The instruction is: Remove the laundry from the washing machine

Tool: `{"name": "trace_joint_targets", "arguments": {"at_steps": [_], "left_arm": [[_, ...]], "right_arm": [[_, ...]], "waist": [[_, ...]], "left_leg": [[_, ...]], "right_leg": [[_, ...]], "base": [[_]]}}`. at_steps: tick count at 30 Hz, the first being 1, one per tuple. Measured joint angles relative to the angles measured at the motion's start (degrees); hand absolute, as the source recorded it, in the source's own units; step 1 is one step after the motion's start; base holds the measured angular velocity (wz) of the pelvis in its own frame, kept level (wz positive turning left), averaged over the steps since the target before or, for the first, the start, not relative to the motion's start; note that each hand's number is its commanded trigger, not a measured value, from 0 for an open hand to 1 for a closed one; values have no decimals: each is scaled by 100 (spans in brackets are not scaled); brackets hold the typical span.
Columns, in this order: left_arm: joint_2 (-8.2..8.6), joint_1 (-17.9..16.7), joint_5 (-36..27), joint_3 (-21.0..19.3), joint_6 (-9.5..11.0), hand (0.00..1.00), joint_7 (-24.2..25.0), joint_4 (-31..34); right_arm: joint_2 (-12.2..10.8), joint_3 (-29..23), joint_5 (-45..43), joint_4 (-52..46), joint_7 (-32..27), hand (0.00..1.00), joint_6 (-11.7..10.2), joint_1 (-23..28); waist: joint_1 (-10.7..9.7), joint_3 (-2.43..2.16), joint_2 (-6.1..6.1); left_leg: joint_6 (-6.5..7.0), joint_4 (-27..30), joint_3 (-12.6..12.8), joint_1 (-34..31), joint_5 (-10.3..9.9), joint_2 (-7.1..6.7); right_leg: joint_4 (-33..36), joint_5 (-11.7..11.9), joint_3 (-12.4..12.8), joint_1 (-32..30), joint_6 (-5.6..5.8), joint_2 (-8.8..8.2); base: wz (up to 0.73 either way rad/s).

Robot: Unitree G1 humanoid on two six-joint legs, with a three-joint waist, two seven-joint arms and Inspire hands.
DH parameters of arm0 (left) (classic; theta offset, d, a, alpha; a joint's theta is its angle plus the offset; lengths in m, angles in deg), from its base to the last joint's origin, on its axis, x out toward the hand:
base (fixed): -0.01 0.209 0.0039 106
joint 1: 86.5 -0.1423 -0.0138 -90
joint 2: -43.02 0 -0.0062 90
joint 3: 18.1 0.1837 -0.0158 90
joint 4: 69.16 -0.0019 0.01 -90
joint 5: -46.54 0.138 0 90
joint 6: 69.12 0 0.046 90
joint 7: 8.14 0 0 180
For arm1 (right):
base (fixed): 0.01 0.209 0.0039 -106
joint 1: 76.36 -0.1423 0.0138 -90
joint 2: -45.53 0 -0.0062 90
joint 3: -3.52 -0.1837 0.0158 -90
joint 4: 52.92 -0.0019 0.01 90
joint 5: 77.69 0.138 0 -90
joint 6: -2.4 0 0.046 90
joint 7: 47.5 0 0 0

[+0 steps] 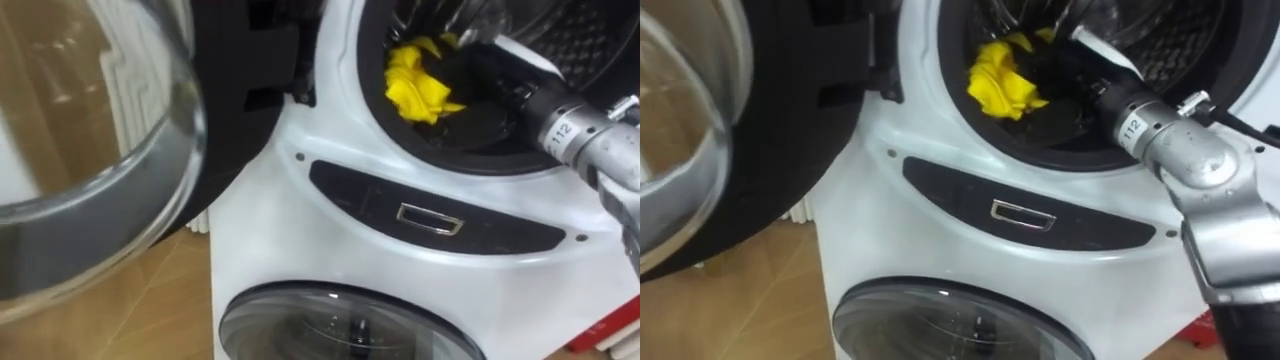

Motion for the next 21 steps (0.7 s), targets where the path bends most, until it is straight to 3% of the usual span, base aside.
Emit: {"name": "trace_joint_targets", "arguments": {"at_steps": [3,5,6,9,11,14,21], "left_arm": [[19,-20,-70,-7,88,0,0,16],[23,-130,-224,-21,166,0,-1,15],[23,-156,-224,-32,189,0,-2,16],[42,-323,-221,-157,291,0,-11,64],[126,-441,-221,-186,425,0,-41,85],[213,-578,-224,-205,511,0,-41,66],[239,-722,-219,-267,659,0,-41,61]], "right_arm": [[-10,-64,2,-748,-32,100,0,361],[-21,-89,92,-1243,-54,100,-1,708],[-26,-129,172,-1346,-67,100,-1,792],[-44,-412,604,-1749,-93,100,-6,1072],[-220,-828,791,-2190,-158,100,-67,1483],[-388,-1123,1062,-2608,-150,100,-227,1932],[-411,-1660,1374,-2895,-133,100,-459,2553]], "waist": [[-62,-22,148],[-160,-72,273],[-186,-74,291],[-427,-67,322],[-619,-47,351],[-766,-27,379],[-952,-13,391]], "left_leg": [[-1,47,73,23,2,4],[-1,77,73,96,4,13],[-1,77,70,114,4,19],[-1,74,76,141,4,30],[-1,73,101,145,4,30],[-1,62,152,152,4,23],[-3,58,246,146,1,13]], "right_leg": [[2,-1,58,-16,1,14],[4,-2,142,50,2,29],[2,-3,173,65,3,35],[-5,-4,187,82,5,19],[-12,-4,185,92,5,50],[-13,-4,198,69,5,47],[-6,-5,318,3,5,58]], "base": [[-16],[-13],[-13],[-4],[0],[-12],[-9]]}}
